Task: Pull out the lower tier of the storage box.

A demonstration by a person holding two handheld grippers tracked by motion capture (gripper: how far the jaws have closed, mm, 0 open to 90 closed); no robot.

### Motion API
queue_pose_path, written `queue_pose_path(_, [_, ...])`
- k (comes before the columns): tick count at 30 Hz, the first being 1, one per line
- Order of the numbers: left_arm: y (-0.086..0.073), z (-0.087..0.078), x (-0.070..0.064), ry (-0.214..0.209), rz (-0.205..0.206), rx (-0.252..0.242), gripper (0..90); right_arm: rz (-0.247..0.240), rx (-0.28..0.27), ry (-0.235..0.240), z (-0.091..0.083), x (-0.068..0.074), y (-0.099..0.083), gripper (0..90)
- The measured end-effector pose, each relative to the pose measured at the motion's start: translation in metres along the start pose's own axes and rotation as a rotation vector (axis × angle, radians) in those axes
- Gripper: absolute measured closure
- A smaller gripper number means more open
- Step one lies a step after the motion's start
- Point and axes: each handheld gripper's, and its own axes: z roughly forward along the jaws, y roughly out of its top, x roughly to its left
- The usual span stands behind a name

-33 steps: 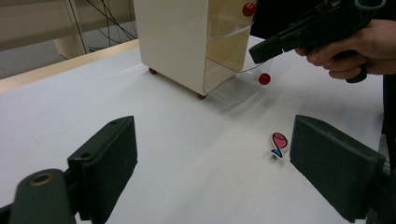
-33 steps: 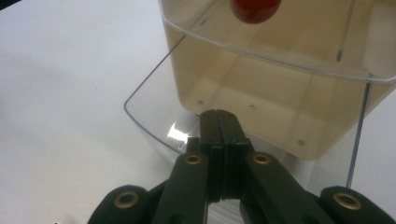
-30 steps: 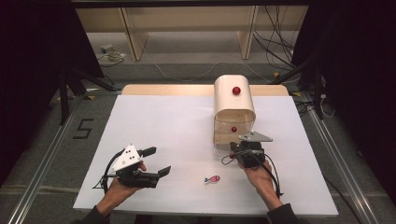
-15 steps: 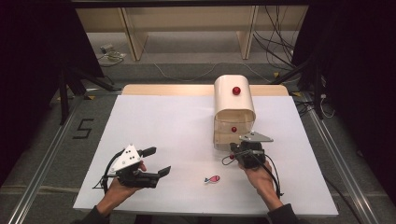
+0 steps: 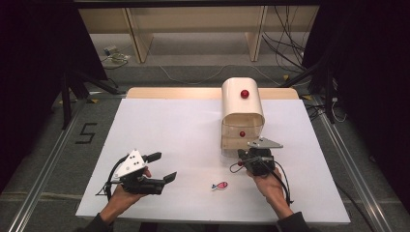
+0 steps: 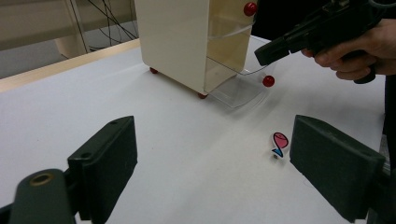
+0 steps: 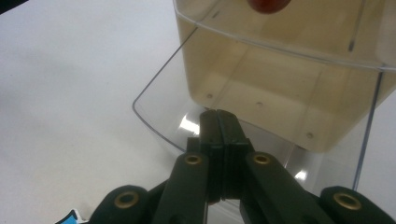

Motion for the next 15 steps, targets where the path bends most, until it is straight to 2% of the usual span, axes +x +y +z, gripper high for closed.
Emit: queue_pose_path(15, [-0.0001, -0.0002, -0.0001, 0.001, 0.0, 0.0, 14.7, -0.008, 0.011, 0.01, -0.0015, 0.0045, -0.0012, 90.0])
